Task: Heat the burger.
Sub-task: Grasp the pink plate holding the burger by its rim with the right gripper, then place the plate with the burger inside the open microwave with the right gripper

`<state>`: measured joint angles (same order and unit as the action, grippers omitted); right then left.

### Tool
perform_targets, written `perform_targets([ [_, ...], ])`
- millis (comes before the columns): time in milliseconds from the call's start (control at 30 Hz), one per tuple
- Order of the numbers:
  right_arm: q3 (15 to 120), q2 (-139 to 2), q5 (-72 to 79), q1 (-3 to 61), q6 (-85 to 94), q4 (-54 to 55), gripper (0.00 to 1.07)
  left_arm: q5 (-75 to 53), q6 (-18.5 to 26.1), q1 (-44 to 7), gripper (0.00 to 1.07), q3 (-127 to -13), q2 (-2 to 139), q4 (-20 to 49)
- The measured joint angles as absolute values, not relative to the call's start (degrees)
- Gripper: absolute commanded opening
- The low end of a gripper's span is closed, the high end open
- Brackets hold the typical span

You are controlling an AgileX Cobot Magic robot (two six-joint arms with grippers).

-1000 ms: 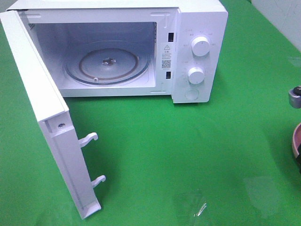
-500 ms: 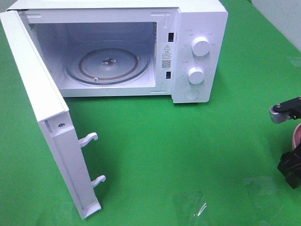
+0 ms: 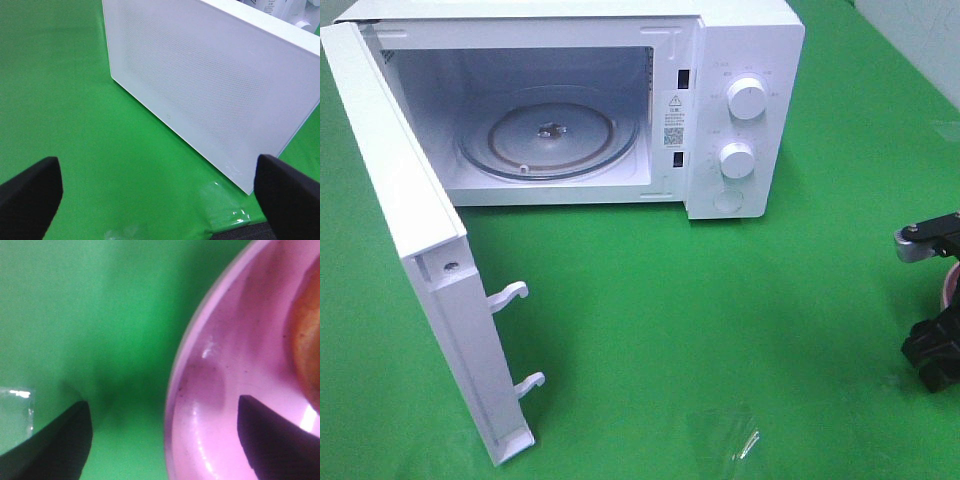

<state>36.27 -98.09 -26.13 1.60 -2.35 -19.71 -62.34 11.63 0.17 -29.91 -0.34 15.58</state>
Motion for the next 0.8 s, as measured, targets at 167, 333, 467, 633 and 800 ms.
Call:
perform_targets([
  [167,36.3,-98.5,-26.0,1.6,-2.5,-19.7,0.64,-62.3,11.6,0.2,0.98,-29.9,-0.3,15.6],
  [333,36.3,-98.5,-26.0,1.6,-3.6,-19.3,0.41,-62.3,11.6,0.2,0.98,-29.9,-0.3,15.6],
  [467,36.3,-98.6,-26.0,1.6,-4.0,-20.7,0.12,-62.3,11.6,0.2,0.98,-29.9,-0.3,15.6],
  [633,36.4,-98.5,-26.2,1.7,-4.4,-22.7,0.0,-62.3,11.6,0.2,0.98,-29.9,-0.3,15.6],
  [800,38.3,-98.7,-28.0,1.7,-8.8,-22.6,0.0,-62.3,11.6,0.2,0.98,-29.9,-0.3,15.6],
])
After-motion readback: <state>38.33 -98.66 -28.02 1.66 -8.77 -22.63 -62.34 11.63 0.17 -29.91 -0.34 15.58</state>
